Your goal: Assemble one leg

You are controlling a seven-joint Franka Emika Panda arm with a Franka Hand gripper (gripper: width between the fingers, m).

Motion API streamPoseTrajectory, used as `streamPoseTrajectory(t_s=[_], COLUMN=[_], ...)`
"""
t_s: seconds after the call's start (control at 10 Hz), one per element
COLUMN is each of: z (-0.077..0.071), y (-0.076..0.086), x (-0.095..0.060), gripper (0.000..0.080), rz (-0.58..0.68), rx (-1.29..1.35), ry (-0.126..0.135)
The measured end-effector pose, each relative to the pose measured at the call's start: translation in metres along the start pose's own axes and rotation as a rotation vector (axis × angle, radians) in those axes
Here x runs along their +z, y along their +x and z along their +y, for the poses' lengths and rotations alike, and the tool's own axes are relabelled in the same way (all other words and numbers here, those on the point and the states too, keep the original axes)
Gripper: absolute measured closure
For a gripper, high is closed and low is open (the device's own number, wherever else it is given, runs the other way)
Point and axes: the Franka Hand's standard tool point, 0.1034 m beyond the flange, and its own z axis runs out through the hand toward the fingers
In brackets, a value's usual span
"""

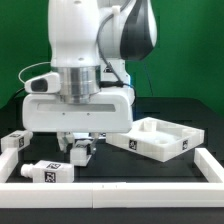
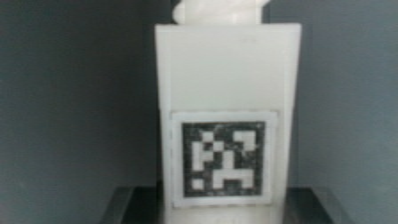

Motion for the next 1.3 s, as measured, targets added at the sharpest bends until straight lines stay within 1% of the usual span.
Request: streamPoseTrajectory(t_s=[0.3, 0.5, 0.6, 0.7, 0.8, 0.9, 1.0, 1.1, 1.2, 1.3], z=[-0.002, -0.002, -0.005, -0.016, -0.03, -0.048, -0.068, -0.088, -0.094, -0.092], y=[0.011, 0.01, 0.01, 0.01, 0.009, 0.004, -0.001, -0.01, -0.017, -0.017], x=[-0.003, -0.002, -0.004, -0.015, -0.03, -0.046, -0.059, -0.067, -0.063, -0.061], gripper=[0.0515, 0.0501, 0.0326, 0.0326, 0.0187, 0.0157, 0.0157, 0.0151, 0.0151, 0.015], rz=[0.0, -0.001, -0.002, -0.005, 0.002, 0.007, 0.022, 0.042, 0.059, 0.051], rx=[0.001, -0.001, 0.001, -0.007, -0.034, -0.074, -0.137, -0.191, -0.167, -0.187], ry=[0.005, 0.004, 0.006, 0.013, 0.018, 0.022, 0.017, 0.013, 0.012, 0.01])
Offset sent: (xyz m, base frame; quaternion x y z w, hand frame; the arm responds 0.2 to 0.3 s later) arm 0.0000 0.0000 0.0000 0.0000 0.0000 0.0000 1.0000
